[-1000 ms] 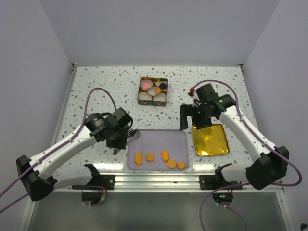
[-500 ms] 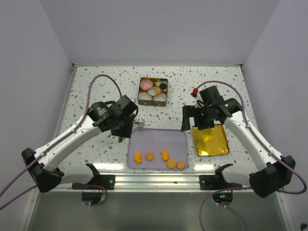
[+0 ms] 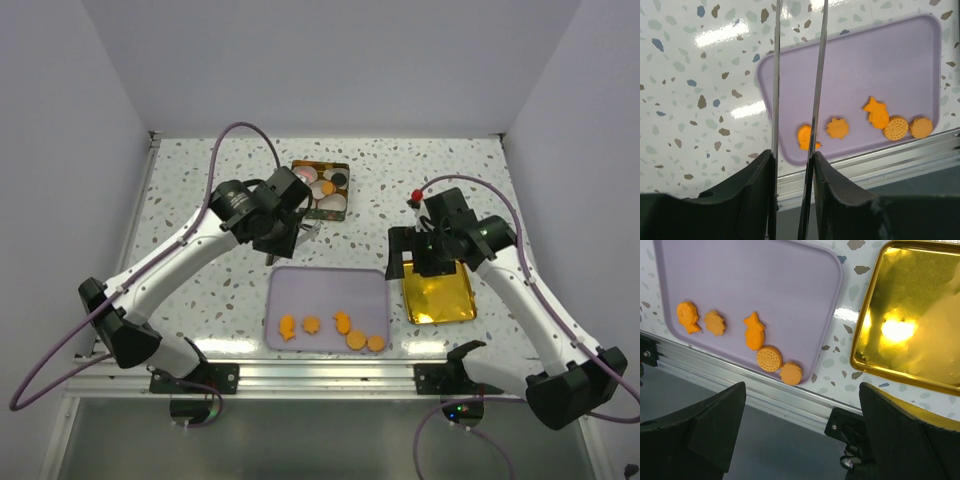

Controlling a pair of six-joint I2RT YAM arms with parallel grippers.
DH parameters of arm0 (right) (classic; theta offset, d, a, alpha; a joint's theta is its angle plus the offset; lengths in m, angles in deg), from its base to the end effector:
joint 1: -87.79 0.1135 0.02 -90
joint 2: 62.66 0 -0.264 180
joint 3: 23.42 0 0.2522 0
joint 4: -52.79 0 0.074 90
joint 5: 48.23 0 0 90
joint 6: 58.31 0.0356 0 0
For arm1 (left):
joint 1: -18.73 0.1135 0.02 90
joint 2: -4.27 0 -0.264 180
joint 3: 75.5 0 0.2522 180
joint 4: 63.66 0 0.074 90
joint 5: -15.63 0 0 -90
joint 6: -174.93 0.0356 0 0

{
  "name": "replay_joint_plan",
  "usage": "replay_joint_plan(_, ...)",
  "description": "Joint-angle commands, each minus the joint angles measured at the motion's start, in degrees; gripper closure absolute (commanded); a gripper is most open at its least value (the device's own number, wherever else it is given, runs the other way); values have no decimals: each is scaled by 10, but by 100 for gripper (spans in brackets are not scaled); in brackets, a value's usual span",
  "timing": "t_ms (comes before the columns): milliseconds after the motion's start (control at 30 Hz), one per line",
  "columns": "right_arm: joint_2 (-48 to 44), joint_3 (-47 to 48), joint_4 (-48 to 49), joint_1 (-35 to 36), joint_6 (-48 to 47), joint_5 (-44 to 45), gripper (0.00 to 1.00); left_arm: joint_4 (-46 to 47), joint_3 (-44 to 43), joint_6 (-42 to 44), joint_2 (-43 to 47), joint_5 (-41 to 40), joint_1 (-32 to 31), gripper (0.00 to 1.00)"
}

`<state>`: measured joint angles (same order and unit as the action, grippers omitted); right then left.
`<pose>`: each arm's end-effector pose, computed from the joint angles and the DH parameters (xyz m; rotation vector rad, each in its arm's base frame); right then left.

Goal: Pack the cookies

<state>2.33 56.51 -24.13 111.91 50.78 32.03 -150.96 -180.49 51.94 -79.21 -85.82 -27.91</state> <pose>0.1831 0.0886 0.3215 -0.1766 2.7061 0.4639 0.1900 -0.1910 0.3690 0.2619 2.6747 -0.1621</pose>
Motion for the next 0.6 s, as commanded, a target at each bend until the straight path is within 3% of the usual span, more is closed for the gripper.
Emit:
replay_joint_plan(0, -23, -1, -21, 3, 6, 19, 1, 9, -60, 36, -33, -26, 2, 70)
replay_joint_plan(200, -43, -2, -36, 2, 6, 34, 1, 1, -138, 59, -97, -37, 29, 69)
replay_joint_plan(567, -65, -12, -53, 2, 4, 53, 1, 13, -186, 90, -157, -35, 91, 68)
